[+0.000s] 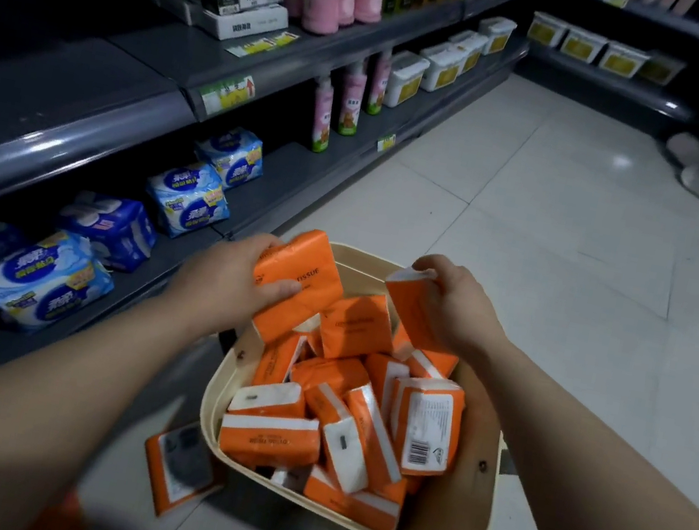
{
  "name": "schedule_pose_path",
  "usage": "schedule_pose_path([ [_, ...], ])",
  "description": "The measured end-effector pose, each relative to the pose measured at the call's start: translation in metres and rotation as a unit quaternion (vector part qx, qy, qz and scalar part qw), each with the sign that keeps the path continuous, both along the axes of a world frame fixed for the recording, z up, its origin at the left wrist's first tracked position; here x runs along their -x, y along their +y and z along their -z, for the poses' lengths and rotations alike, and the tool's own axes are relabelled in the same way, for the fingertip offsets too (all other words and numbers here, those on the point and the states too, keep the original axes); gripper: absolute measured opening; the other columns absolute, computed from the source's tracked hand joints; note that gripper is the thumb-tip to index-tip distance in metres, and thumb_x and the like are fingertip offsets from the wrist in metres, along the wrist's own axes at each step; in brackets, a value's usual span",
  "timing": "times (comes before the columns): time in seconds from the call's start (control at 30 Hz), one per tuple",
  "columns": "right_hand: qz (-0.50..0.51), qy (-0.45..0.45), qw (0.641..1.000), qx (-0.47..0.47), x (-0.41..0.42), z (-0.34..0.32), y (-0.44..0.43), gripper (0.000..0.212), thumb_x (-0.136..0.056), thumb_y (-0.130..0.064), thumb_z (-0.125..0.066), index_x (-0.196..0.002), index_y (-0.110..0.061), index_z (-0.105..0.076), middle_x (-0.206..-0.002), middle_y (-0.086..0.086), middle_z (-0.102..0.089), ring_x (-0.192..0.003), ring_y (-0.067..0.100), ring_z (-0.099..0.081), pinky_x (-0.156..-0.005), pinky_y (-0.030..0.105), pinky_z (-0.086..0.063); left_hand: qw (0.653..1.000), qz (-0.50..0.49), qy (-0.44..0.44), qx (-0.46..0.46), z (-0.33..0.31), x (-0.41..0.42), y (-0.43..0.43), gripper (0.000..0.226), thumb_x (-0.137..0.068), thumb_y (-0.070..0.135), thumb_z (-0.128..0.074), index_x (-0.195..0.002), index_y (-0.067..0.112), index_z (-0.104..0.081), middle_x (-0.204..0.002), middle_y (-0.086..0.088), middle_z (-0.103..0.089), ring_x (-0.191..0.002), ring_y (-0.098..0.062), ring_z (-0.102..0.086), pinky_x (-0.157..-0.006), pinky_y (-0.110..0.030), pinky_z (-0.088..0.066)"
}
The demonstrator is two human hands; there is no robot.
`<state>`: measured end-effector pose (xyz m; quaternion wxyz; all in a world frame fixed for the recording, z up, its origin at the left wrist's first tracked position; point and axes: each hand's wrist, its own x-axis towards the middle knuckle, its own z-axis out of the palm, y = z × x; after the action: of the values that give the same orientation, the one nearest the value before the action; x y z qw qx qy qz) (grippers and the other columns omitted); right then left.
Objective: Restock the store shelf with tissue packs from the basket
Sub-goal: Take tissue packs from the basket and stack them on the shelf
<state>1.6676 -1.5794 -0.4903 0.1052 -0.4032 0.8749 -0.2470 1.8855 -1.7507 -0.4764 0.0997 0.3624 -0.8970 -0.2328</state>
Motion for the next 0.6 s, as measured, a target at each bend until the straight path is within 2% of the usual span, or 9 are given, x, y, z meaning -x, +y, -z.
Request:
schedule_pose_path([
  [0.13, -0.022, -0.063, 0.995, 0.074, -0.026, -0.036, -0.011, 0.027, -0.100, -0.017, -0.035, -0.115, -0.026, -0.056, -0.108, 0.000, -0.058, -0.096, 0.019, -0.053, -0.079, 0.028, -0.038, 0.999, -0.022, 0.002, 0.036, -0.025, -0.036, -0.008, 0.053, -0.078, 0.059, -0.063, -0.124, 0.035, -0.050, -0.107, 0.006, -0.064, -0.093, -0.018, -0.059, -0.077, -0.032, -0.047],
  [0.23, -0.027, -0.078, 0.992, 0.097, -0.047, -0.057, -0.028, 0.025, -0.101, -0.017, -0.033, -0.110, -0.024, -0.054, -0.104, 0.002, -0.059, -0.094, 0.021, -0.054, -0.079, 0.028, -0.037, 0.997, -0.044, 0.003, 0.056, -0.043, -0.072, -0.018, 0.054, -0.077, 0.059, -0.063, -0.122, 0.033, -0.052, -0.109, 0.000, -0.066, -0.099, -0.025, -0.061, -0.082, -0.036, -0.049],
  [0.43, -0.011, -0.173, 0.981, 0.088, -0.119, -0.090, -0.071, 0.040, -0.101, -0.033, -0.032, -0.115, -0.004, -0.055, -0.112, 0.012, -0.059, -0.107, 0.027, -0.056, -0.098, 0.043, -0.043, 0.992, -0.106, 0.034, 0.062, -0.077, -0.157, -0.036, 0.051, -0.078, 0.055, -0.066, -0.120, 0.027, -0.055, -0.111, -0.003, -0.066, -0.099, -0.025, -0.061, -0.084, -0.035, -0.049],
  [0.47, -0.016, -0.190, 0.977, 0.091, -0.134, -0.095, -0.081, 0.047, -0.099, -0.040, -0.036, -0.111, 0.000, -0.058, -0.107, 0.013, -0.060, -0.104, 0.028, -0.058, -0.096, 0.043, -0.045, 0.991, -0.114, 0.037, 0.066, -0.082, -0.172, -0.038, 0.051, -0.079, 0.053, -0.067, -0.120, 0.025, -0.056, -0.112, -0.004, -0.066, -0.100, -0.025, -0.061, -0.084, -0.034, -0.048],
  [0.53, -0.036, -0.239, 0.965, 0.100, -0.161, -0.105, -0.101, 0.054, -0.092, -0.051, -0.047, -0.096, 0.000, -0.062, -0.090, 0.014, -0.062, -0.084, 0.025, -0.062, -0.080, 0.038, -0.051, 0.988, -0.131, 0.037, 0.075, -0.091, -0.199, -0.042, 0.051, -0.080, 0.050, -0.067, -0.121, 0.022, -0.057, -0.113, -0.006, -0.066, -0.101, -0.026, -0.061, -0.083, -0.033, -0.046],
  [0.6, -0.058, -0.312, 0.943, 0.102, -0.195, -0.116, -0.120, 0.041, -0.084, -0.047, -0.062, -0.091, -0.007, -0.061, -0.081, 0.007, -0.065, -0.065, 0.016, -0.063, -0.060, 0.028, -0.050, 0.984, -0.154, 0.040, 0.079, -0.099, -0.231, -0.049, 0.051, -0.080, 0.050, -0.067, -0.120, 0.021, -0.057, -0.112, -0.006, -0.066, -0.099, -0.026, -0.061, -0.081, -0.032, -0.045],
])
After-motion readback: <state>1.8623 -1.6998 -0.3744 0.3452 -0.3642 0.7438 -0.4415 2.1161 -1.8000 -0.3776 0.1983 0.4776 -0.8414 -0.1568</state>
